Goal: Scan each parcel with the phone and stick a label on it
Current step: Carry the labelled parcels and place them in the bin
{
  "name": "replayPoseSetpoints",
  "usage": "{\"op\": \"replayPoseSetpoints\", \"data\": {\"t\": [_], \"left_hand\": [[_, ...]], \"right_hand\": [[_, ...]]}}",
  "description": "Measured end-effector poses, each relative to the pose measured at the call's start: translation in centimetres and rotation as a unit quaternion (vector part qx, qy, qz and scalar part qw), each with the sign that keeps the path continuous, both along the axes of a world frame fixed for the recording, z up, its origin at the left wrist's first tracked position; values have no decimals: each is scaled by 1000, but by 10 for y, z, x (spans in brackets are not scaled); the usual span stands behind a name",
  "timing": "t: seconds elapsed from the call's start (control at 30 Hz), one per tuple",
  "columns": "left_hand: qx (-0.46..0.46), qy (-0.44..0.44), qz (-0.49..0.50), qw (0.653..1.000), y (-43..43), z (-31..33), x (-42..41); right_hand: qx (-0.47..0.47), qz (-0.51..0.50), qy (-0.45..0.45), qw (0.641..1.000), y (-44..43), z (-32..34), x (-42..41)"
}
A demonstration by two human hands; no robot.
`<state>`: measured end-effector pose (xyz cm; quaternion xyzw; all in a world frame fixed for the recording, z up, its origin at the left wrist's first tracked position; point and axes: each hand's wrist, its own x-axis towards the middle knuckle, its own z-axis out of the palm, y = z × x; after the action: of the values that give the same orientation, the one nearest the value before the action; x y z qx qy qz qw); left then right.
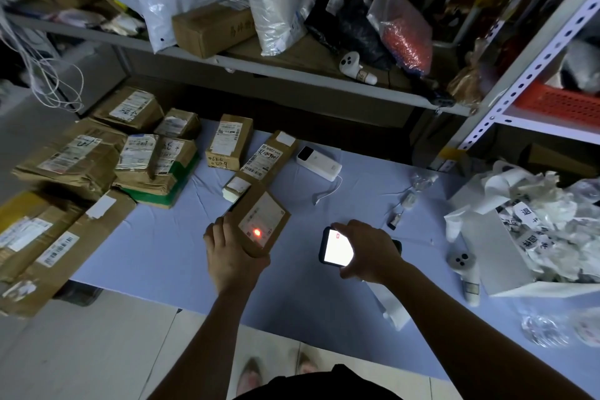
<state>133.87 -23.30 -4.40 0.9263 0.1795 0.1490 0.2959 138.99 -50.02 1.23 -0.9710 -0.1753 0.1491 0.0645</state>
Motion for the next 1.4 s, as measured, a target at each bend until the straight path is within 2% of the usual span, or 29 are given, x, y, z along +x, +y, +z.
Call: {"op": "replayPoseSetpoints", "data": {"t": [0.13, 0.23, 0.33, 0.5, 0.7, 0.87, 1.2, 1.27, 1.33, 1.4], "left_hand": [[-37, -3, 22, 999, -3, -2, 0], [-66, -2, 37, 997, -12, -3, 0], [-67, 19, 24, 997, -31, -4, -2], [-97, 49, 9, 994, -65, -12, -10], [-119, 105, 30, 987, -85, -16, -14], [-149, 159, 46, 975, -108, -16, -20], [-126, 210, 17, 969, -143, -21, -16], [-120, 226, 19, 967, -143, -20, -15], [-92, 237, 24, 967, -146, -19, -15], [-31, 235, 39, 971, -150, -17, -18]], "right_hand": [[37, -51, 9, 998, -6, -4, -1], [96, -153, 4, 983, -22, -9, -4], [145, -274, -12, 951, -51, -21, -11], [101, -414, 5, 905, -102, -53, -35], [98, -494, 35, 863, -145, -85, -56], [82, -499, 63, 861, -163, -101, -57], [-36, -399, 107, 910, -178, -129, -45], [-70, -379, 78, 920, -174, -127, -40], [0, -373, -2, 928, -164, -123, -34], [142, -341, -31, 929, -147, -118, -27]]}}
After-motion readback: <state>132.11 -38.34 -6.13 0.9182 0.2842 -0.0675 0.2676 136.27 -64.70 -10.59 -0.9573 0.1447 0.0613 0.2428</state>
